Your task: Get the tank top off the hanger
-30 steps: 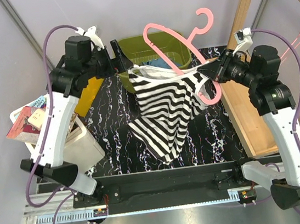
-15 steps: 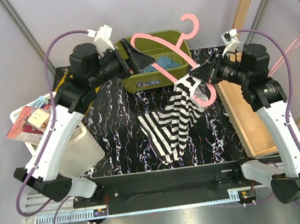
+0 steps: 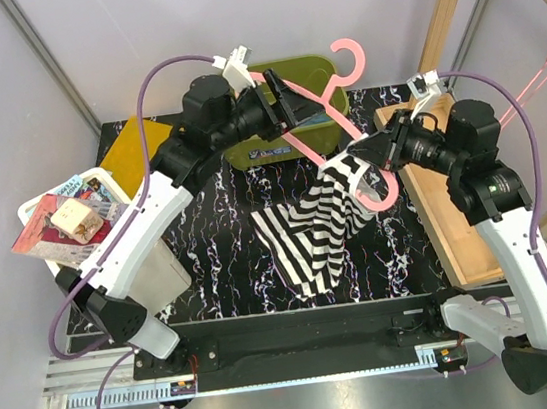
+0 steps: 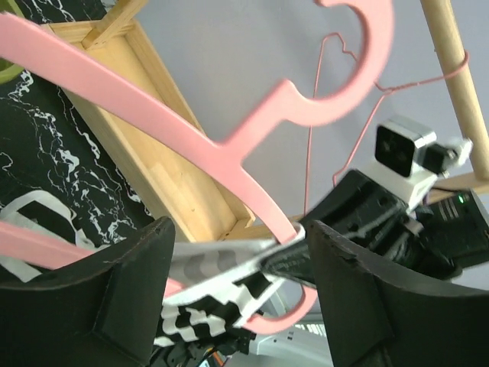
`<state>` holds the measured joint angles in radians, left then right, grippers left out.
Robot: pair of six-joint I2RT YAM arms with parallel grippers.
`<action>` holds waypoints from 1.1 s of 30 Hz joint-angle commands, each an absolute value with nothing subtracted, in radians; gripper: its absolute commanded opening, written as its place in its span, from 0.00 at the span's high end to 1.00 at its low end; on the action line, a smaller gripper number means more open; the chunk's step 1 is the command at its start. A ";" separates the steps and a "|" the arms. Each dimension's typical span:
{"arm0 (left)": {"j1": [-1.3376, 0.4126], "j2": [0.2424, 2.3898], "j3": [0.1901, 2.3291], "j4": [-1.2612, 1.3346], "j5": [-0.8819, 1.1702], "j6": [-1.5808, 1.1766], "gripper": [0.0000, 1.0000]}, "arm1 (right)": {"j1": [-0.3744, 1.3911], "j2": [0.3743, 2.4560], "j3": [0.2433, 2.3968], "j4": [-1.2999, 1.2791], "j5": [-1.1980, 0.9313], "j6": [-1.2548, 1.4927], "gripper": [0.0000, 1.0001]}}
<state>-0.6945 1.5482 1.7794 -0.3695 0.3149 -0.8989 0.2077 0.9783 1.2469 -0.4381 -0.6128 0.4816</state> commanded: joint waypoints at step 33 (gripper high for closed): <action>-0.807 1.839 2.098 -0.366 0.149 -0.822 0.93 | 0.307 0.950 1.239 -0.494 -0.535 0.425 1.00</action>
